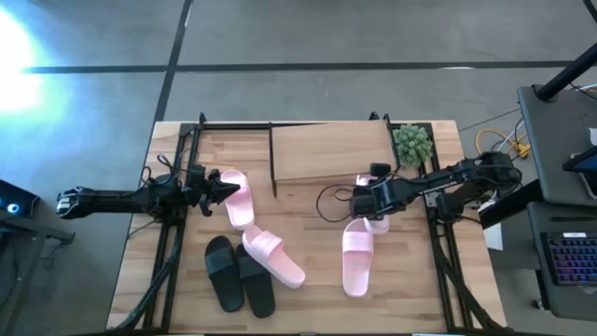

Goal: Pick and place slides into the shelf
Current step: Put the pink slipper under the shelf

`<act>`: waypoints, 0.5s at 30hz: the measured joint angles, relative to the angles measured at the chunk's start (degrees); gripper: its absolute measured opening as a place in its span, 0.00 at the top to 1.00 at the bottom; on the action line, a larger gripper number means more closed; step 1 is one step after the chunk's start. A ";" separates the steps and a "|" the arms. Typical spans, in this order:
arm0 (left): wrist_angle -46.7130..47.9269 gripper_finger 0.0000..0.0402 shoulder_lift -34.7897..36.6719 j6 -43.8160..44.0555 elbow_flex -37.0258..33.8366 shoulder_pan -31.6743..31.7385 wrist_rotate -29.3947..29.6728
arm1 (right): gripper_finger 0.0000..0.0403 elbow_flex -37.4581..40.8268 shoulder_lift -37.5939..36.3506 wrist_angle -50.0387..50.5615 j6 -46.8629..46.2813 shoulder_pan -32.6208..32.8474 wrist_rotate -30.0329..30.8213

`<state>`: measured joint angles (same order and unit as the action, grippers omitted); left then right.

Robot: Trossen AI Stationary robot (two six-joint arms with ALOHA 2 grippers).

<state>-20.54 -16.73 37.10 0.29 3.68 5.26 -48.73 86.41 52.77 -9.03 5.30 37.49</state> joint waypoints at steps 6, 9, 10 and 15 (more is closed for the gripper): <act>-0.01 1.00 0.02 0.00 0.00 0.00 0.00 | 0.72 -0.64 -0.02 1.00 -4.29 0.00 -2.88; 0.00 1.00 -0.05 0.02 0.01 -0.01 -0.02 | 0.64 -1.65 0.00 4.53 -4.67 0.31 -3.38; 0.00 1.00 0.03 0.02 -0.01 -0.01 -0.02 | 0.62 -2.25 0.00 5.86 -5.31 0.45 -3.38; -0.04 1.00 0.15 0.02 0.01 -0.02 -0.02 | 0.57 -6.62 -0.58 11.03 -9.12 1.96 -3.86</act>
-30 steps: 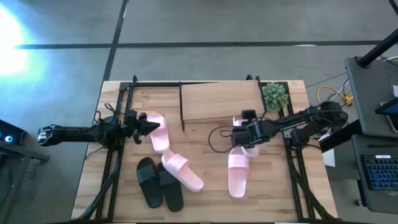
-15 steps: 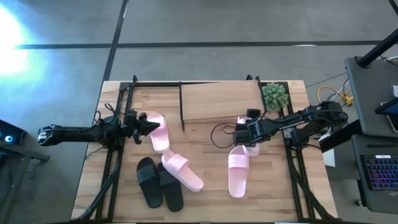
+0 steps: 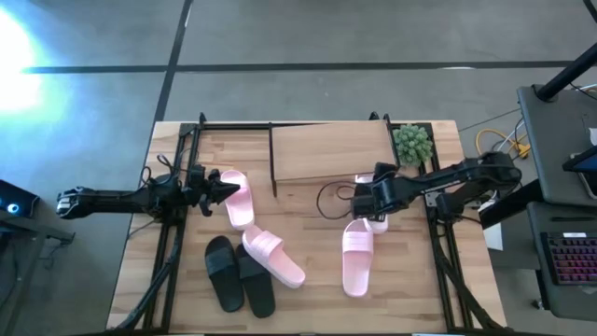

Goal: Pick and place slides into the shelf
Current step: Put the pink slipper under the shelf

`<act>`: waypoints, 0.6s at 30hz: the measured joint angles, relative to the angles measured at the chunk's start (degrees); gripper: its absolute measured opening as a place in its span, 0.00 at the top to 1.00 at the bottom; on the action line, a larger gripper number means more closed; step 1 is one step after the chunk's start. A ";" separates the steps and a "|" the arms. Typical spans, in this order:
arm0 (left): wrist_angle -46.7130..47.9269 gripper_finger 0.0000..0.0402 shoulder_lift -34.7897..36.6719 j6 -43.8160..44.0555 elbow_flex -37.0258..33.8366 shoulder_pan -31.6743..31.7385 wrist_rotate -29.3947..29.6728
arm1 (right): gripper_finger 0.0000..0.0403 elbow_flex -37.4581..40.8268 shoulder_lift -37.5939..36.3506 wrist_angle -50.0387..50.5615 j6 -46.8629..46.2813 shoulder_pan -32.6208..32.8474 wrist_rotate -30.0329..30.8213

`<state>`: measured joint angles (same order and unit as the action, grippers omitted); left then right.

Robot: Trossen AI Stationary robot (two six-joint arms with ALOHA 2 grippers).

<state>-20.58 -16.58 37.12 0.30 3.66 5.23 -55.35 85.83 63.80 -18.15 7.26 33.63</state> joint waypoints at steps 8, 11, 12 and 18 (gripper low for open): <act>0.05 1.00 0.21 -0.02 -0.01 0.02 0.00 | 0.55 -9.70 -1.73 0.05 -1.41 8.82 -8.36; 0.11 1.00 0.13 -0.07 0.00 0.02 -0.02 | 0.55 -11.08 -0.76 0.11 -1.43 14.32 -7.90; 0.07 1.00 0.11 -0.27 -0.02 0.00 -0.02 | 0.55 -11.17 -0.29 0.17 -1.64 16.23 -7.89; 0.13 1.00 0.12 -0.52 0.00 0.02 -0.02 | 0.55 -12.84 5.51 0.16 -7.93 25.18 -7.69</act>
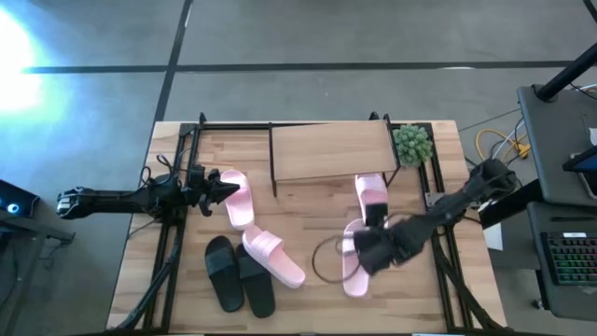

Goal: Pick and place slides into the shelf
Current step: Put the pink slipper under the shelf

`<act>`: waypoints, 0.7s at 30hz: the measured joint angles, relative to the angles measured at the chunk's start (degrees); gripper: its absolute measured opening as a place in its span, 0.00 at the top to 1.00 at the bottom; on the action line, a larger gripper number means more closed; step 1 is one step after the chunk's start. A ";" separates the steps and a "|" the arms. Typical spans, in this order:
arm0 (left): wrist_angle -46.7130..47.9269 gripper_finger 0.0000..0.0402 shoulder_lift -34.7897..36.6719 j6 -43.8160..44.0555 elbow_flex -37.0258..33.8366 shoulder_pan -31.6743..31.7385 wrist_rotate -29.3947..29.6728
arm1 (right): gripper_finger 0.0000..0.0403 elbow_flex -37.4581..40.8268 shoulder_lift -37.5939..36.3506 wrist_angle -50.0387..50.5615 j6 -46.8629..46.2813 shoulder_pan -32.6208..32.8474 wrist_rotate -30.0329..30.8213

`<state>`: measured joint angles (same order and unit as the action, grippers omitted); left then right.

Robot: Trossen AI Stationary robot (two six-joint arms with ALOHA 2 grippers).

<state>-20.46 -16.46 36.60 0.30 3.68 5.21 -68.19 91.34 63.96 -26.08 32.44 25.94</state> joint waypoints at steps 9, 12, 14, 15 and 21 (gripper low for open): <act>0.00 1.00 0.00 -0.02 0.00 0.00 -0.15 | 0.55 -5.66 11.38 -0.24 -7.93 1.56 0.22; -0.07 1.00 0.03 -0.02 0.00 0.00 -0.29 | 0.55 -6.79 14.04 -0.24 -9.21 2.00 0.22; 0.03 1.00 0.08 -0.02 0.00 -0.02 -0.33 | 0.55 -7.30 15.48 -0.12 -10.38 2.42 0.28; 0.01 1.00 0.08 -0.02 0.00 0.00 -0.35 | 0.55 -7.31 15.77 -0.12 -10.96 2.62 0.31; -0.05 1.00 -0.03 0.00 0.00 0.00 -0.38 | 0.55 -7.33 15.98 0.04 -16.30 2.96 0.25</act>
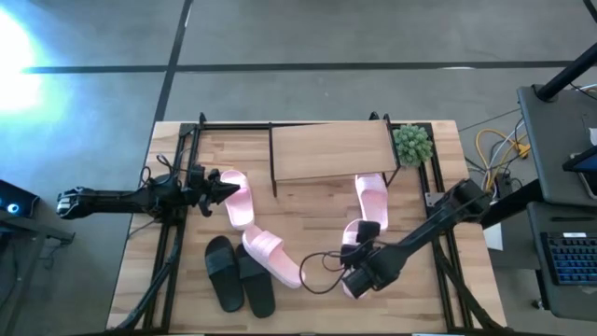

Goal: Pick and place slides into the shelf
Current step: Put the pink slipper under the shelf

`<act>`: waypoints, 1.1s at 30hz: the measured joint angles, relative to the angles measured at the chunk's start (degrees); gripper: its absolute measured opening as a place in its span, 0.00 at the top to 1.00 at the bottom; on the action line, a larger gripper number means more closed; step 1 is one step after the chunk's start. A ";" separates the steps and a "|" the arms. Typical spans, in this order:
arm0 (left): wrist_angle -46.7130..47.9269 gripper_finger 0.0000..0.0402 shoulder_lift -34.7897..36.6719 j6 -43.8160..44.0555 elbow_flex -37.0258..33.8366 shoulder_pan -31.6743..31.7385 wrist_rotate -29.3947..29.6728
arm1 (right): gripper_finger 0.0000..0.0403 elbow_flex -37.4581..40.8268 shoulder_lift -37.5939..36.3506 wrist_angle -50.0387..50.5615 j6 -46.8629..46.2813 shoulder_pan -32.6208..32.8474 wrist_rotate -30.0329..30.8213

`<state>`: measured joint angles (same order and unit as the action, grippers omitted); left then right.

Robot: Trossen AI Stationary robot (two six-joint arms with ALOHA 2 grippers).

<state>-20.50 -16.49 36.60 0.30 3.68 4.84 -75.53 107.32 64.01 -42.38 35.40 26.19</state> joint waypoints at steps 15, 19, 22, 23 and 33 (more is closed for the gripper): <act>0.08 1.00 0.03 0.00 -0.01 0.00 -0.08 | 0.55 -2.10 -0.78 -0.09 -1.16 1.88 0.14; 0.07 1.00 0.05 0.00 -0.01 0.00 -0.13 | 0.55 -0.52 0.21 -0.15 -1.16 1.11 2.49; 0.05 1.00 0.05 0.00 -0.02 -0.01 -0.11 | 0.55 0.87 1.04 0.05 -1.15 0.90 3.14; 0.05 1.00 0.04 0.00 -0.02 -0.02 -0.11 | 0.55 1.02 1.26 0.10 -1.15 0.92 4.04; 0.09 1.00 0.10 0.00 -0.01 0.00 -0.10 | 0.73 1.35 4.19 -1.03 -3.68 -0.21 4.45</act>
<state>-20.42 -16.38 36.60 0.29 3.68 4.74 -74.17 111.51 62.98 -46.06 35.19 30.63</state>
